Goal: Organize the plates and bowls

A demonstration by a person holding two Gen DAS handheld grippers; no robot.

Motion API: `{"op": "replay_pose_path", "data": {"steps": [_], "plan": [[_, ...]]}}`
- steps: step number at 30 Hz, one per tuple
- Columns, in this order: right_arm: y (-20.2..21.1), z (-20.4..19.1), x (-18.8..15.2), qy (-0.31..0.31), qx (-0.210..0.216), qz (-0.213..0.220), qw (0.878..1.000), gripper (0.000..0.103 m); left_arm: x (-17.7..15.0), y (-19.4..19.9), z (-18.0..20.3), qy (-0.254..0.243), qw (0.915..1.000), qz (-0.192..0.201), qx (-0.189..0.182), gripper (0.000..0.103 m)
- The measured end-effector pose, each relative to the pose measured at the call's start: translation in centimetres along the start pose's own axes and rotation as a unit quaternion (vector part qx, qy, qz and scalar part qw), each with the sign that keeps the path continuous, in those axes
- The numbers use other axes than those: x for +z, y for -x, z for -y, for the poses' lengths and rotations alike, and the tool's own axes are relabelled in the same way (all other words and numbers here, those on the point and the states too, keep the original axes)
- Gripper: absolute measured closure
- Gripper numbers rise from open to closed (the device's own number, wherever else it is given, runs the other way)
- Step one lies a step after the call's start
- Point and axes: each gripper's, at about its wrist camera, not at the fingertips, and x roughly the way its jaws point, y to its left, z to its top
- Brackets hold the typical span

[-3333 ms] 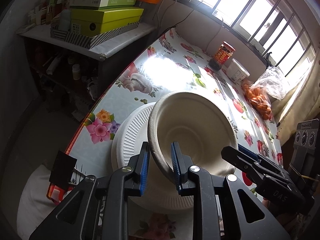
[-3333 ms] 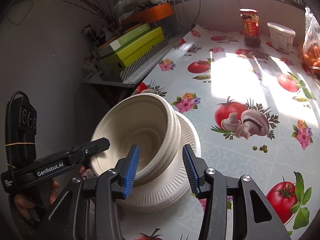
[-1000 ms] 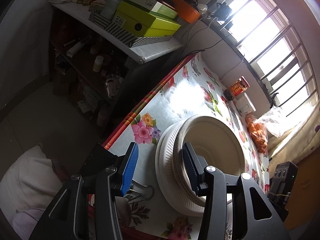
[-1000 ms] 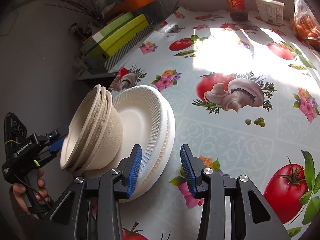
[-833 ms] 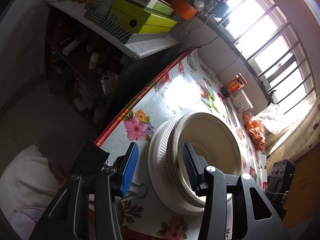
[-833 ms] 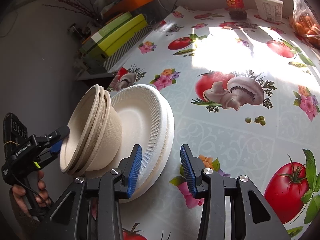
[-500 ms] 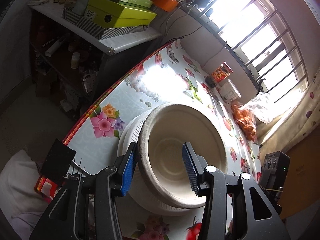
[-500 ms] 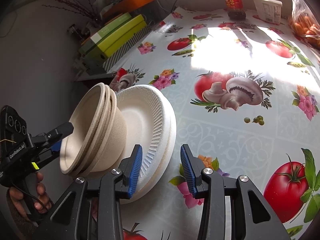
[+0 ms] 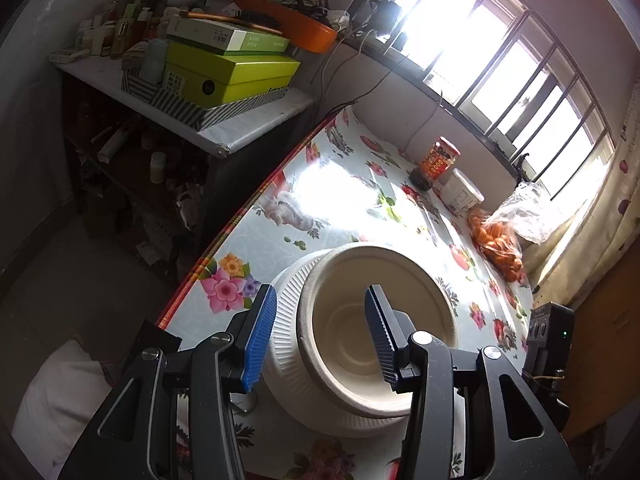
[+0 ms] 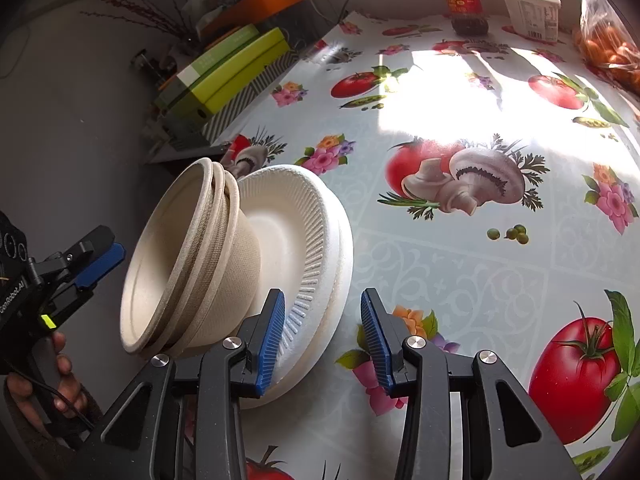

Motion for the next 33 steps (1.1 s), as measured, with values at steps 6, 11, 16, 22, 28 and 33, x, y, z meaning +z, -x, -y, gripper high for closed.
{"op": "replay_pose_path", "data": {"steps": [6,11,16,22,28,33], "plan": [[0.0,0.0,0.0,0.0,0.0,0.0,1.0,0.063,-0.5,-0.2,-3.1,0.049,0.9985,-0.018,0.015,0.056],[0.0,-0.1,-0.1,0.001,-0.002,-0.001,1.0,0.063,-1.6,-1.1,-5.3,0.093,0.9944,-0.043,0.024,0.056],[-0.1,-0.3,-0.1,0.0,0.0,-0.001,1.0,0.069,-2.3,-2.6,-5.3,0.09,0.9931,-0.072,0.022,0.056],[-0.4,-0.2,0.0,0.002,0.006,-0.005,1.0,0.075,-3.2,-4.2,-4.9,0.097,0.9898,-0.104,-0.001,0.056],[-0.5,0.2,0.1,-0.004,0.009,-0.006,1.0,0.079,-3.1,-4.8,-4.1,0.094,0.9893,-0.111,-0.012,0.056],[-0.5,0.6,0.1,-0.009,0.013,-0.006,1.0,0.079,-3.2,-5.5,-3.3,0.09,0.9885,-0.119,-0.022,0.056]]}}
